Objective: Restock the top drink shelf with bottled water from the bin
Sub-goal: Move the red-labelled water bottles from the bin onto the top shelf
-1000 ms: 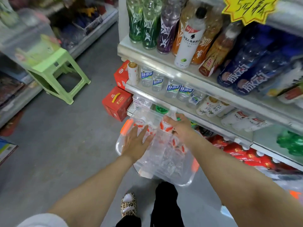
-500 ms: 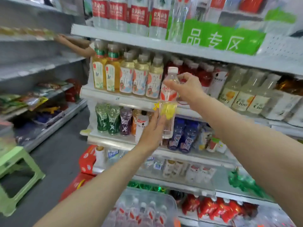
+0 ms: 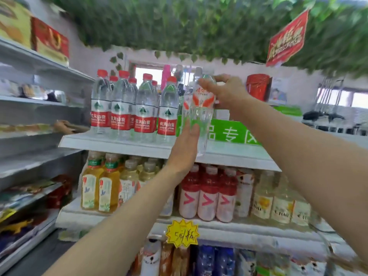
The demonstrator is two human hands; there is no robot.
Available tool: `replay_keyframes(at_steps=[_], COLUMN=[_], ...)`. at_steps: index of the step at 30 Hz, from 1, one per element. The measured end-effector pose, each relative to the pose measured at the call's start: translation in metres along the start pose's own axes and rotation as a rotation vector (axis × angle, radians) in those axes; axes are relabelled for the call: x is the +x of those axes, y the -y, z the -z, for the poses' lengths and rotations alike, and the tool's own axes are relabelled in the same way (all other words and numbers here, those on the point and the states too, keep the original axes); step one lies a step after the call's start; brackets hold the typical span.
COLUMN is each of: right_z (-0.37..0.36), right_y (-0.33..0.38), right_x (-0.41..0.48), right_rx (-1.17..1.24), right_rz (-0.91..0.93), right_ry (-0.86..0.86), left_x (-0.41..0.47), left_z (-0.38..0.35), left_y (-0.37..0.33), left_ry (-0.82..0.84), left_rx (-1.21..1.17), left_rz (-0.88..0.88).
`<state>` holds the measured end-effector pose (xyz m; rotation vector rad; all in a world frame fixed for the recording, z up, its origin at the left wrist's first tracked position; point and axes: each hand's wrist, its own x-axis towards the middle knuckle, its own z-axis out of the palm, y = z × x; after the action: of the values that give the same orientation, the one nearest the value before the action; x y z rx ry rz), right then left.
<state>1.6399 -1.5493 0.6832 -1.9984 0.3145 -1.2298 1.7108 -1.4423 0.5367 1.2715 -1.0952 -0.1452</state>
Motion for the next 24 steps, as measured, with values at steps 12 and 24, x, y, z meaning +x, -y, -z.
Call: replay_keyframes(at_steps=[12,24], right_z=[-0.031,-0.039], right_y=[-0.068,-0.078], right_x=[0.086,0.101], right_rx=[0.050,0.095], right_rz=[-0.027,-0.060], right_ry=[0.078,0.129], left_x=[0.072,0.081], left_z=[0.001,-0.006], left_y=[0.054,0.066], left_ry=[-0.042,-0.082], left_rx=[0.210,0.435], left_rz=[-0.015,0.024])
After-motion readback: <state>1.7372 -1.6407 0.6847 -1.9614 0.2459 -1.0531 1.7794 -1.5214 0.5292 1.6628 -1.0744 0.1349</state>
